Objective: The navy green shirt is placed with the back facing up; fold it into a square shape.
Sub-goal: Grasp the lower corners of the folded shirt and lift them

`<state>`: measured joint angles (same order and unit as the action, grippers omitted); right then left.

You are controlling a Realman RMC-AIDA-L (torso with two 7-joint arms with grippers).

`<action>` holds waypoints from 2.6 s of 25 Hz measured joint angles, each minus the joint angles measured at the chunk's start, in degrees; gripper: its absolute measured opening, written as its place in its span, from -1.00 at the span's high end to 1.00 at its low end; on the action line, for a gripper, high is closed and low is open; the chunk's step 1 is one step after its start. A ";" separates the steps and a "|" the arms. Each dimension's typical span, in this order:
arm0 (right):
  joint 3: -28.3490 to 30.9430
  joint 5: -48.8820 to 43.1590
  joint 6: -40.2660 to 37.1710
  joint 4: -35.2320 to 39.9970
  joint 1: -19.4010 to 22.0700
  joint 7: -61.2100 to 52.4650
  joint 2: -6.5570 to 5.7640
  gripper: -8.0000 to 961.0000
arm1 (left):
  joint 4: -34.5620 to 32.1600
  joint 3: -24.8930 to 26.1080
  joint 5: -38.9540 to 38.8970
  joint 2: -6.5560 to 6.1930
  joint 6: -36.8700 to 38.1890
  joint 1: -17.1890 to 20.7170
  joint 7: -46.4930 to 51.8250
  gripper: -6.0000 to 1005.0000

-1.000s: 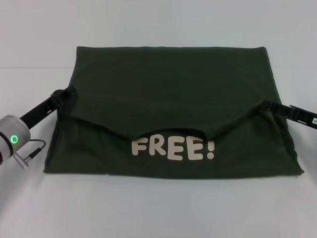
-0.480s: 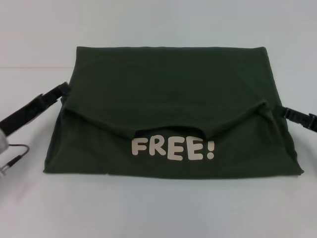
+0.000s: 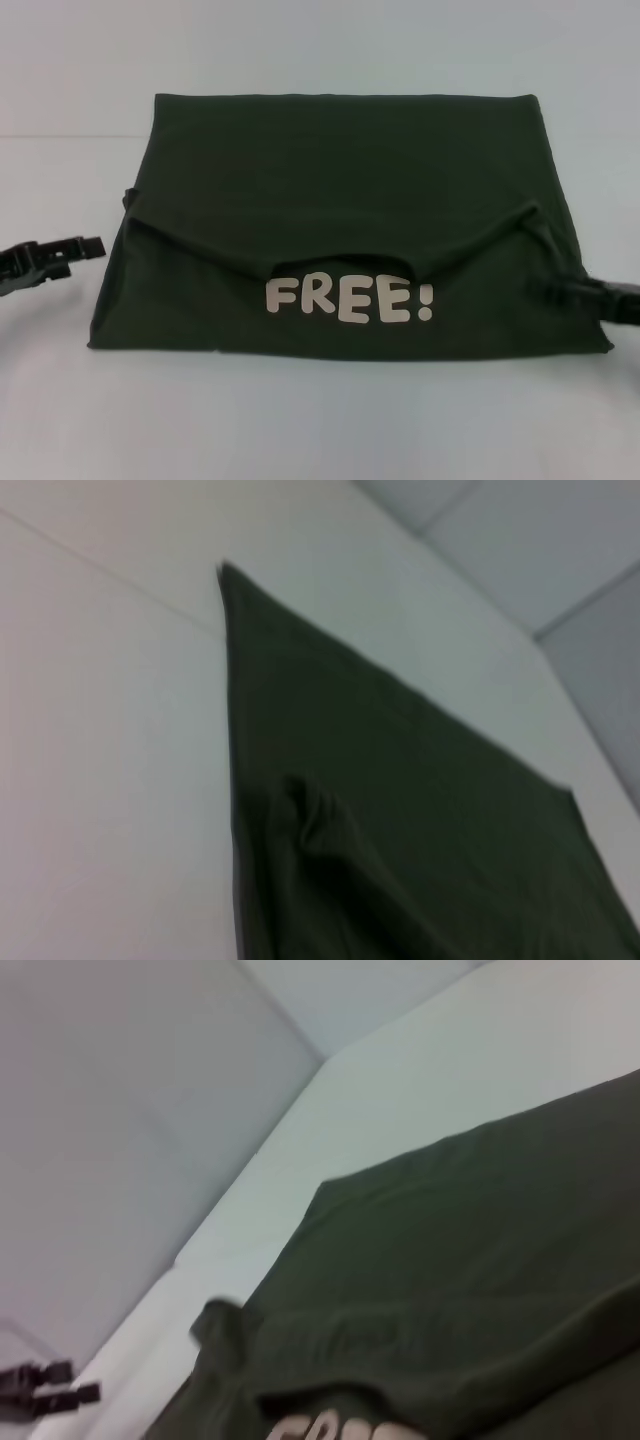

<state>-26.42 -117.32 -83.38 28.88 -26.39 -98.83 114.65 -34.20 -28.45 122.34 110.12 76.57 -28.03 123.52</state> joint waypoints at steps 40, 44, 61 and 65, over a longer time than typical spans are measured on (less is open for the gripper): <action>-1.79 -3.97 -1.16 -0.15 -1.34 4.43 1.17 -0.94 | 1.16 -7.59 9.83 1.87 -4.74 -3.59 0.90 -0.67; -1.79 -3.97 -0.96 -0.29 -1.57 4.43 1.17 -0.94 | 0.72 -7.57 9.65 1.83 -4.53 -3.84 0.92 -0.67; -2.61 -3.96 -0.02 -0.61 -2.19 4.34 1.17 -0.94 | 1.58 -9.03 11.32 1.69 -4.26 -5.06 2.16 -0.66; -3.33 -3.96 0.44 -0.61 -2.27 4.30 1.17 -0.94 | 1.59 -9.03 12.09 1.32 -3.00 -5.27 3.63 -0.66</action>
<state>-29.75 -121.28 -82.93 28.27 -28.65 -94.52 115.83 -32.61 -37.47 134.43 111.45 73.57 -33.31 127.16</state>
